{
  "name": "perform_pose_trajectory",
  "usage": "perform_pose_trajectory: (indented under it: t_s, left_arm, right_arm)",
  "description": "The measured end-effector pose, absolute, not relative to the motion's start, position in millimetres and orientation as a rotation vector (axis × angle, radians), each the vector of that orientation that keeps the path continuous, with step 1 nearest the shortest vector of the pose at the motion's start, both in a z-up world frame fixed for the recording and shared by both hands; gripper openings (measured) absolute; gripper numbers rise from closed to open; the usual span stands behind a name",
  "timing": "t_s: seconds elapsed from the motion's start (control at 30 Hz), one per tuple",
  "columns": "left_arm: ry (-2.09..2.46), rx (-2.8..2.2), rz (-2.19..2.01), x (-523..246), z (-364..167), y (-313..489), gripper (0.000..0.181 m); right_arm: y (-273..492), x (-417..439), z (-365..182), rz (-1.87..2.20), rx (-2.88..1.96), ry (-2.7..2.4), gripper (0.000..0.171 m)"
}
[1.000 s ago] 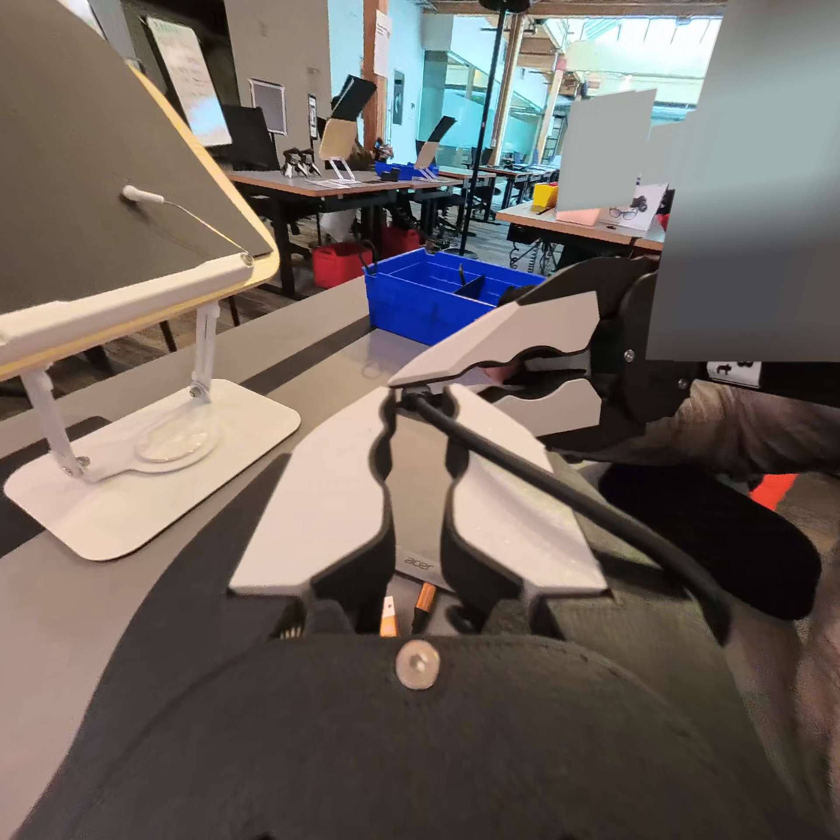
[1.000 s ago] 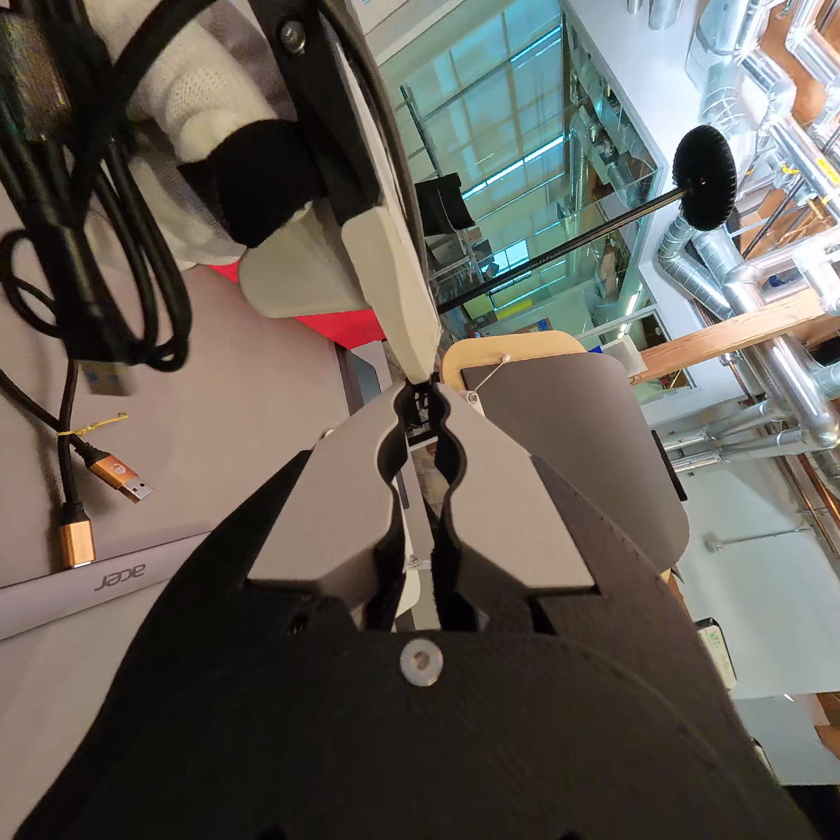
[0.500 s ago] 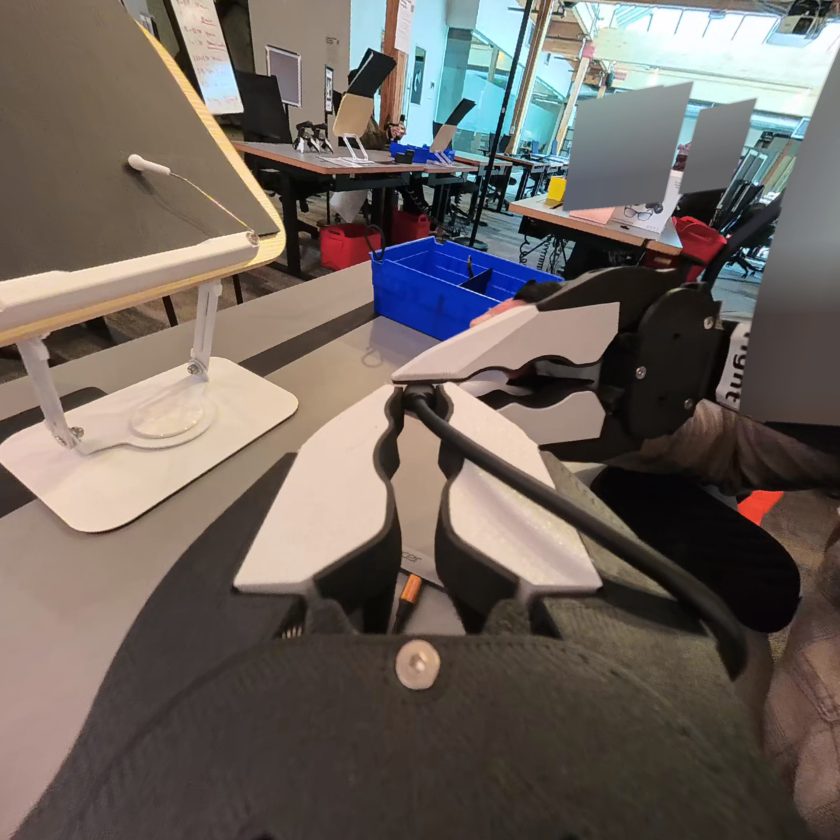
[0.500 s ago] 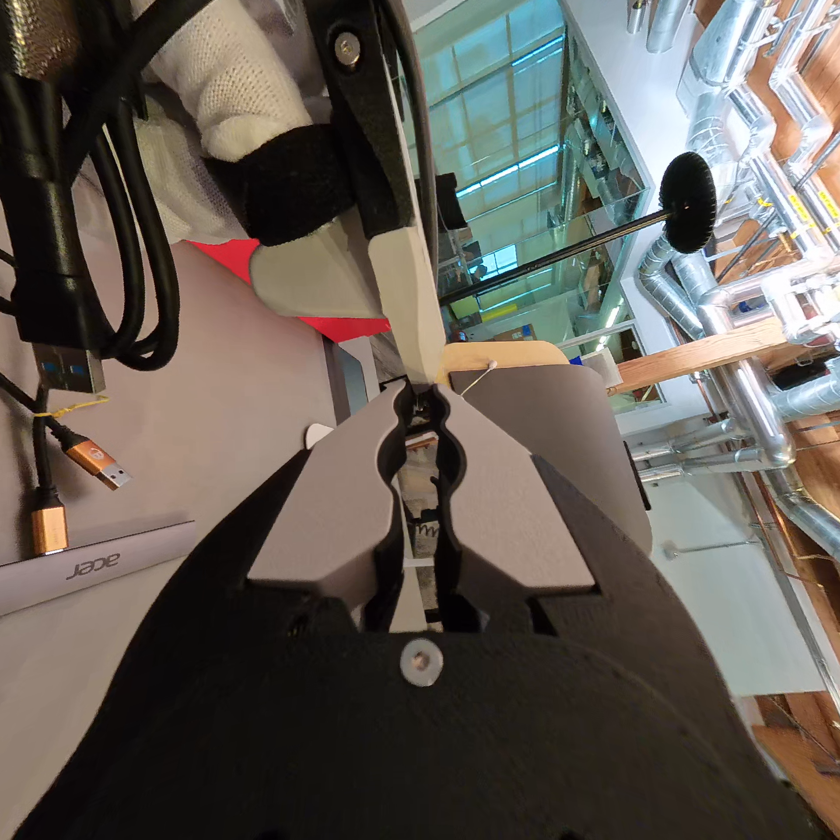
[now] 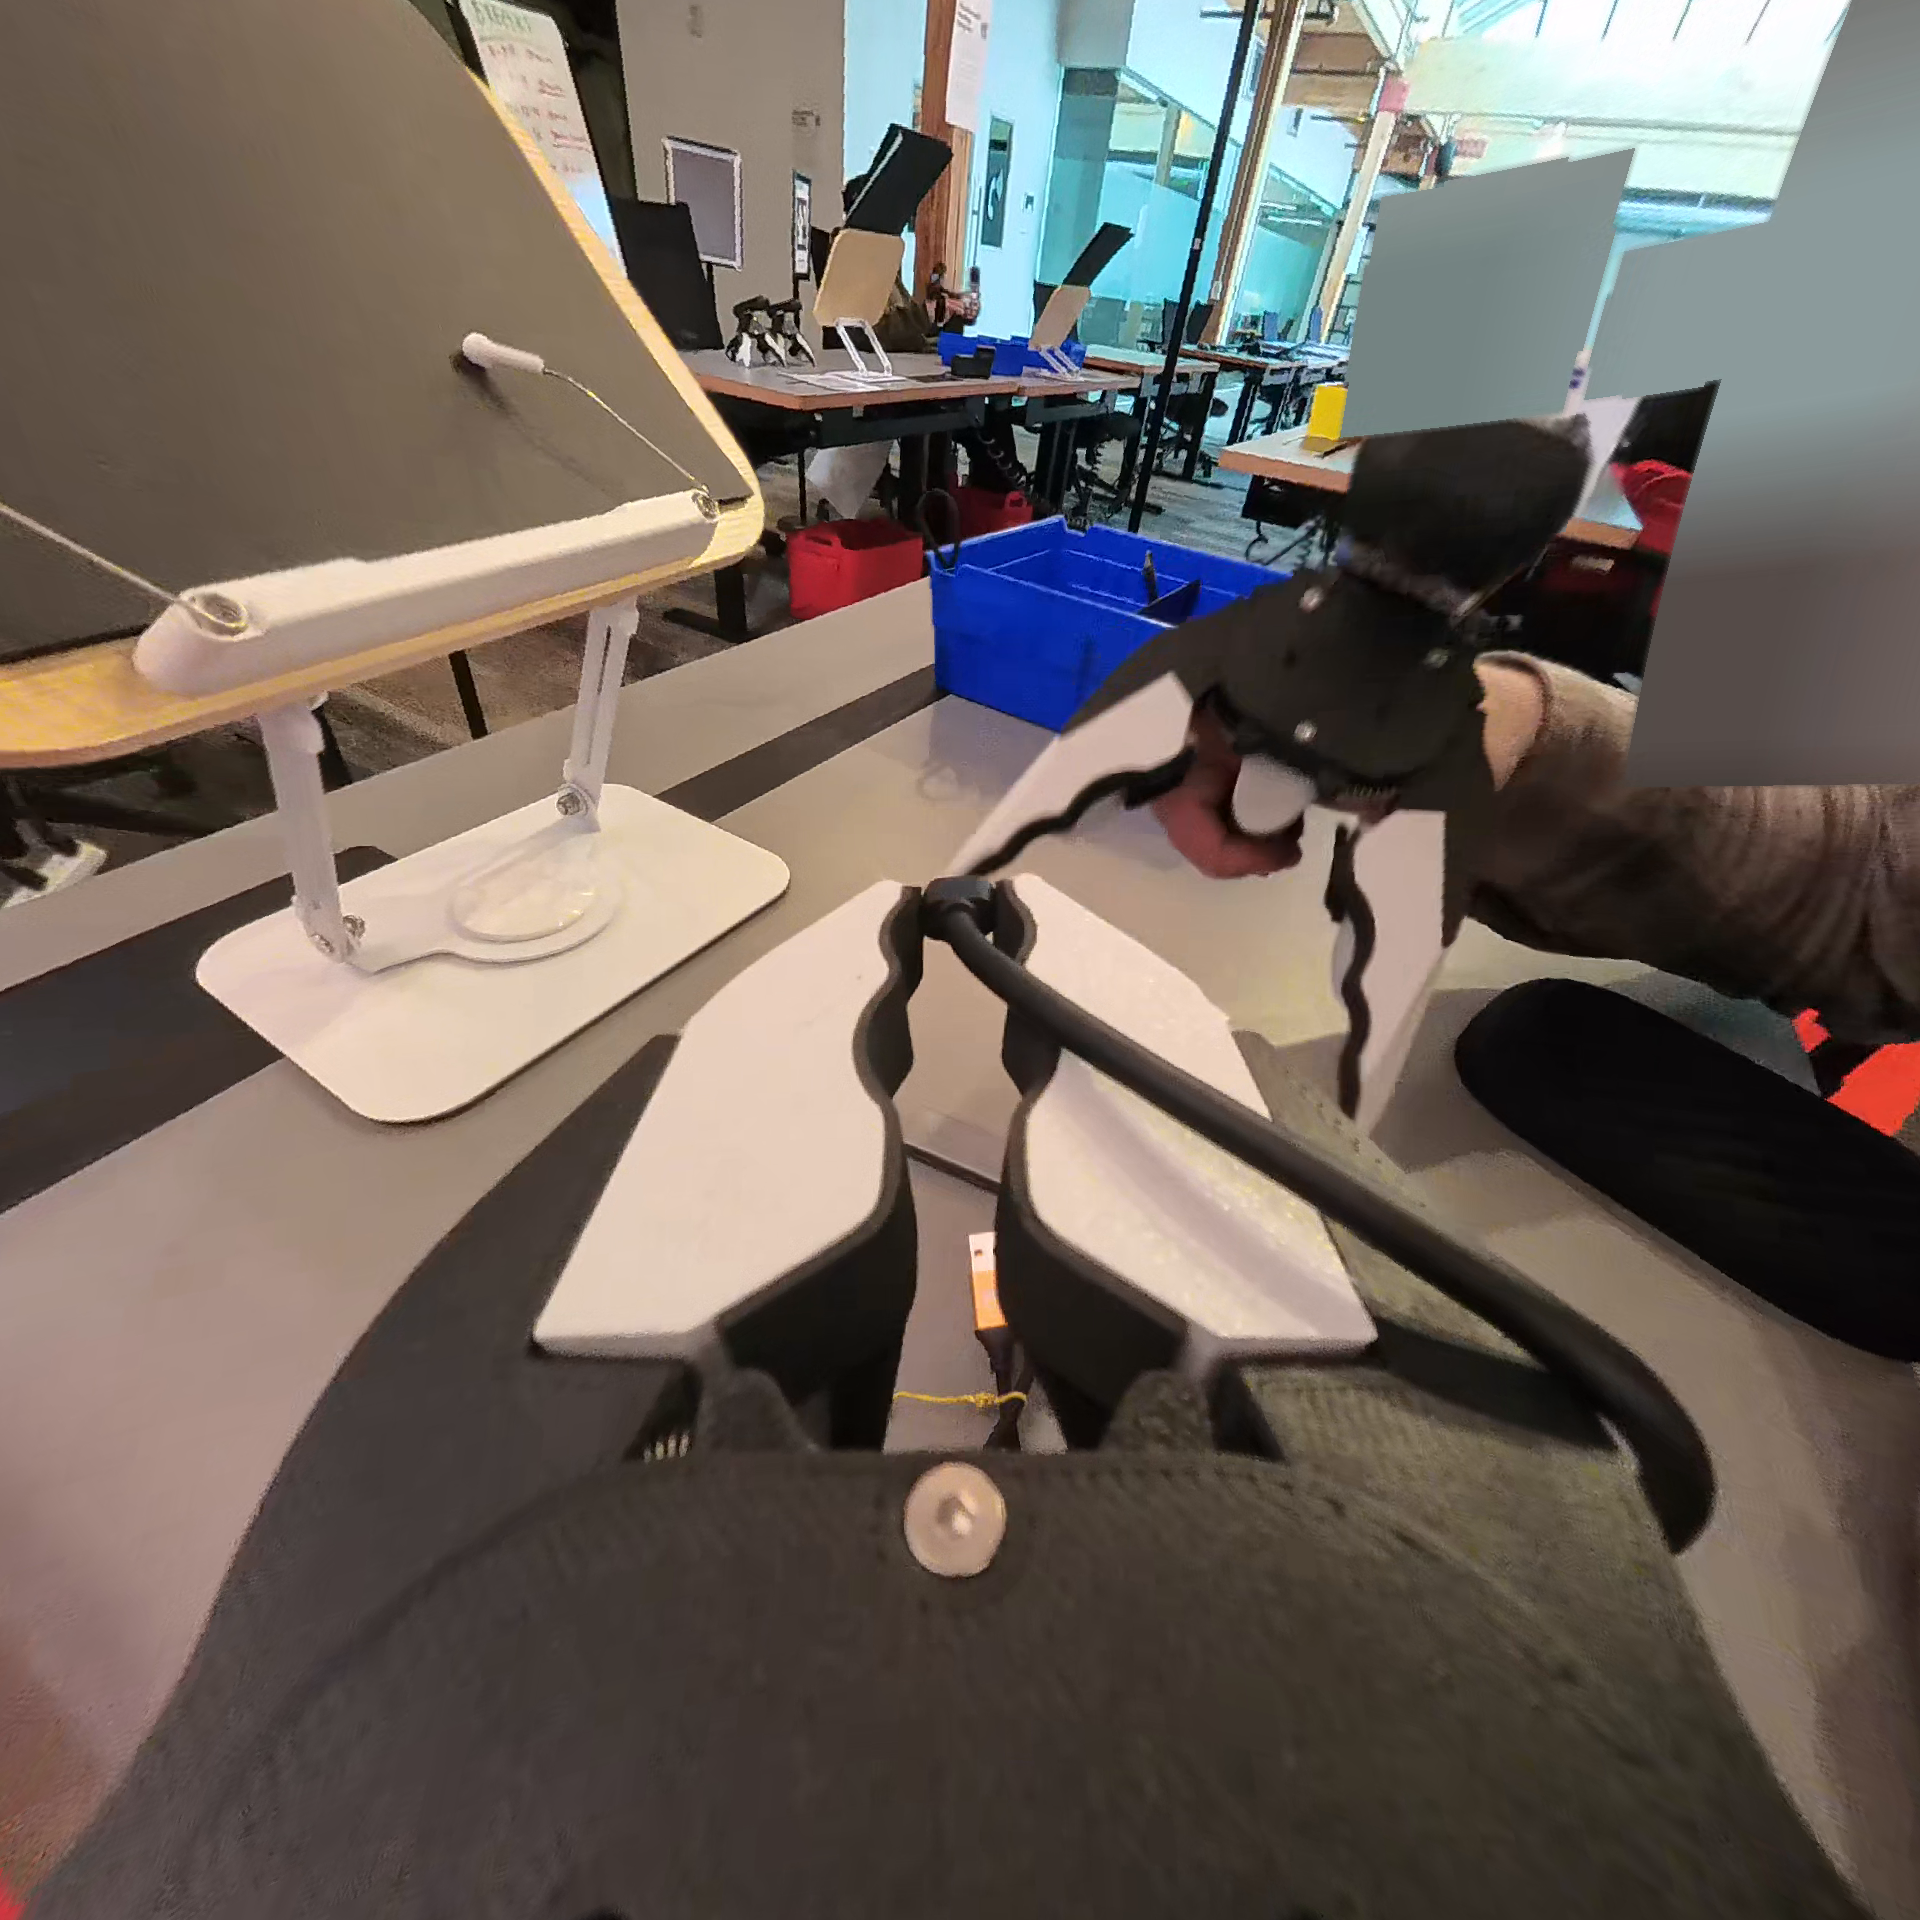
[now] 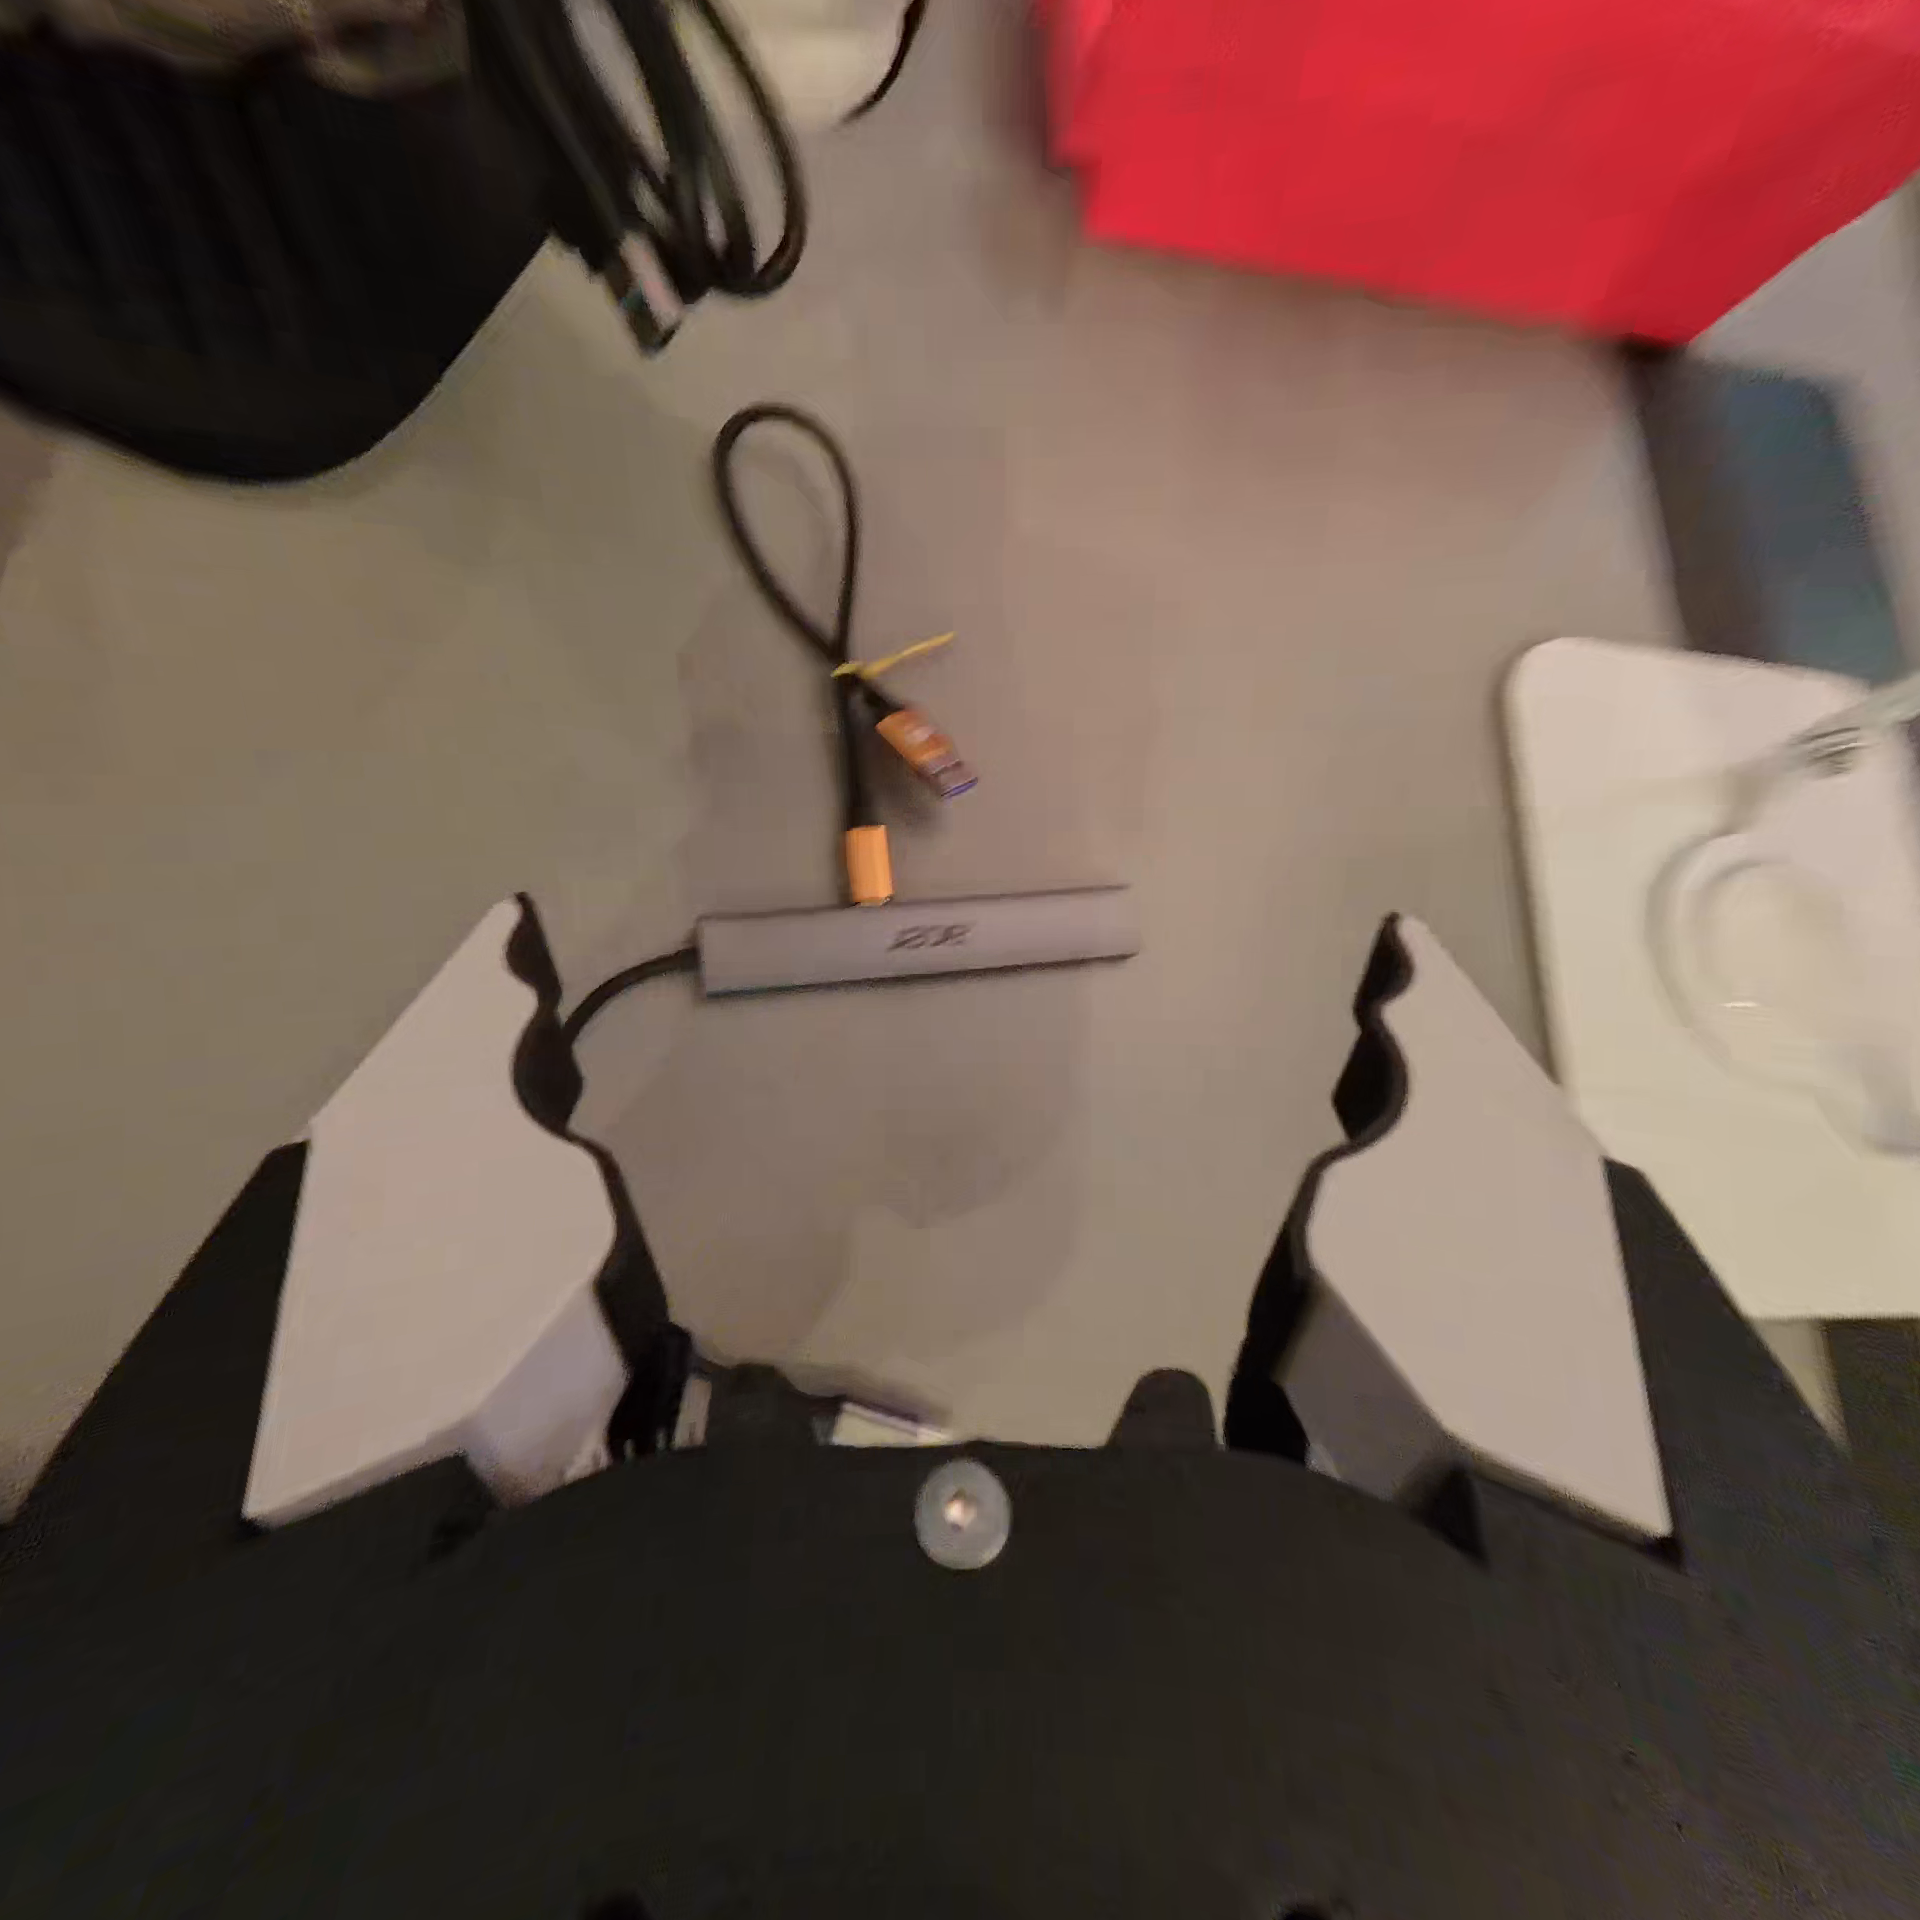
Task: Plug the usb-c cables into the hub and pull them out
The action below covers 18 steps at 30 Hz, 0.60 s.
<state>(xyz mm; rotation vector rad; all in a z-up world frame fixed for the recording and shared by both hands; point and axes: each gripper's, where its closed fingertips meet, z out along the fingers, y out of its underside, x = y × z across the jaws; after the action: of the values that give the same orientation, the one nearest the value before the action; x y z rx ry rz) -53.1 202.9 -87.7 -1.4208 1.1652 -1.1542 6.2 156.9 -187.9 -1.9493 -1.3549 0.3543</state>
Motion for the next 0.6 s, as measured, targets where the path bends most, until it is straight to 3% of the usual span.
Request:
perform_pose_trajectory:
  t_s: [0.1,0.4,0.6]
  left_arm:
    - [1.179,-1.418,-1.164,-52,-94,201,0.014]
    - [1.179,-1.438,-1.188,-53,-105,204,0.013]
    - [1.196,-1.440,-1.197,-50,-108,201,0.013]
  right_arm:
    - [147,5,-227,0.389,-2.051,-1.438,0.159]
    - [153,-1,-260,0.430,-2.074,-1.547,0.135]
    - [155,4,-272,0.378,-2.130,-1.646,0.130]
